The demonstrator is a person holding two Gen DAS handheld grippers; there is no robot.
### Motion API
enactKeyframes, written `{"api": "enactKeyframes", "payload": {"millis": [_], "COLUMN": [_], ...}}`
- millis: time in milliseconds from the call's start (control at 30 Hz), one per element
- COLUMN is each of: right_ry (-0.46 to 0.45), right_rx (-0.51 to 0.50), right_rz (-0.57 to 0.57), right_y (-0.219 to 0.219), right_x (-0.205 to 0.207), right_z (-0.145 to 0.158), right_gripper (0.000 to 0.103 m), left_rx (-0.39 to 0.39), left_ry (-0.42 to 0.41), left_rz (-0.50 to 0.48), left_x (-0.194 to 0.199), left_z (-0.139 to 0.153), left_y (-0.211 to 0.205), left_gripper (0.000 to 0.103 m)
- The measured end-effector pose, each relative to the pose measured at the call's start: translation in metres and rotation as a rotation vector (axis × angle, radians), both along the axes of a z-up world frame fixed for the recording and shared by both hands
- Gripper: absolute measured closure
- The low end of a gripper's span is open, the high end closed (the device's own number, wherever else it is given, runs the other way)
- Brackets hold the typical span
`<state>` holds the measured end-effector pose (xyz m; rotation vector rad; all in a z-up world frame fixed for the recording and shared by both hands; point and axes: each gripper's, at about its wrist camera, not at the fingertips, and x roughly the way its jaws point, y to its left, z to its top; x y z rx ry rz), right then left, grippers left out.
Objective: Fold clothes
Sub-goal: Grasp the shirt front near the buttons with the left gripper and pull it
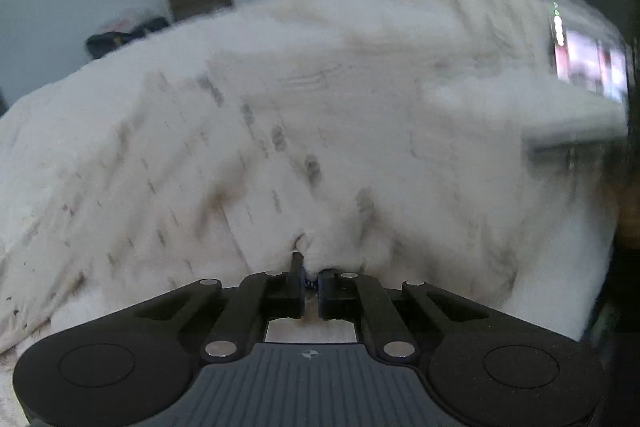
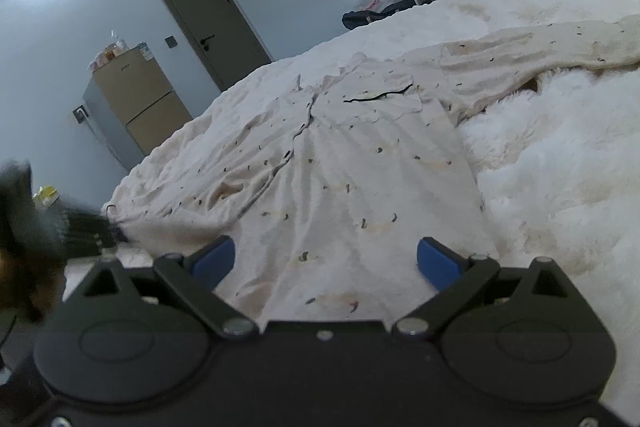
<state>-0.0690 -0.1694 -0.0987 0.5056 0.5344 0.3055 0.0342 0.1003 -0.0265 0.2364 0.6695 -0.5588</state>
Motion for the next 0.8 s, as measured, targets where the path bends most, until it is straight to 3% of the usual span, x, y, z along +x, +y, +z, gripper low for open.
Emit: {"api": "enactKeyframes", "payload": {"millis": [67,100,133,167,200,267,333,400,467,567,667,767,800], "right_ry": [0.000,0.000,-0.001,-0.001,-0.001,0.000,0.000,0.003,0.008,0.012,0.014,0.019,0.021], "right_rx": [-0.008,-0.013,-0.018,-0.023,-0.024,-0.016,-0.010,-0.001,0.004,0.006,0.004,0.000,-0.001], "right_rz": [0.003,0.003,0.004,0.005,0.004,-0.005,-0.015,-0.024,-0.024,-0.021,-0.020,-0.025,-0.027], "right_y": [0.001,0.002,0.002,0.003,0.002,-0.001,-0.003,-0.005,-0.005,-0.004,-0.004,-0.005,-0.005], "right_x": [0.001,0.001,0.001,0.001,0.001,-0.001,-0.001,0.000,0.001,0.003,0.004,0.004,0.004], "right_z": [0.000,0.000,0.000,0.000,0.000,0.000,0.001,0.000,0.000,-0.001,-0.002,-0.003,-0.003], "right_gripper": [0.004,0.004,0.004,0.004,0.004,0.004,0.004,0.004,0.004,0.004,0.004,0.004,0.004], "left_rx": [-0.180,-0.263,-0.346,-0.395,-0.392,-0.283,-0.180,-0.129,-0.039,-0.025,-0.045,-0.101,-0.120], "left_ry": [-0.029,-0.054,-0.078,-0.091,-0.096,-0.064,-0.025,0.014,0.050,0.088,0.142,0.186,0.199], "left_rz": [0.109,0.142,0.174,0.190,0.208,0.279,0.293,0.283,0.212,0.134,0.071,0.077,0.080], "left_x": [0.028,0.033,0.039,0.046,0.049,0.059,0.058,0.053,0.036,0.020,0.010,0.019,0.023], "left_z": [0.032,0.039,0.046,0.050,0.049,0.035,0.013,-0.002,-0.025,-0.041,-0.059,-0.073,-0.075], "left_y": [0.011,0.017,0.022,0.027,0.029,0.035,0.037,0.036,0.028,0.013,-0.009,-0.023,-0.026], "left_gripper": [0.095,0.076,0.025,0.000,0.004,0.007,0.017,0.022,0.025,0.025,0.034,0.056,0.073]}}
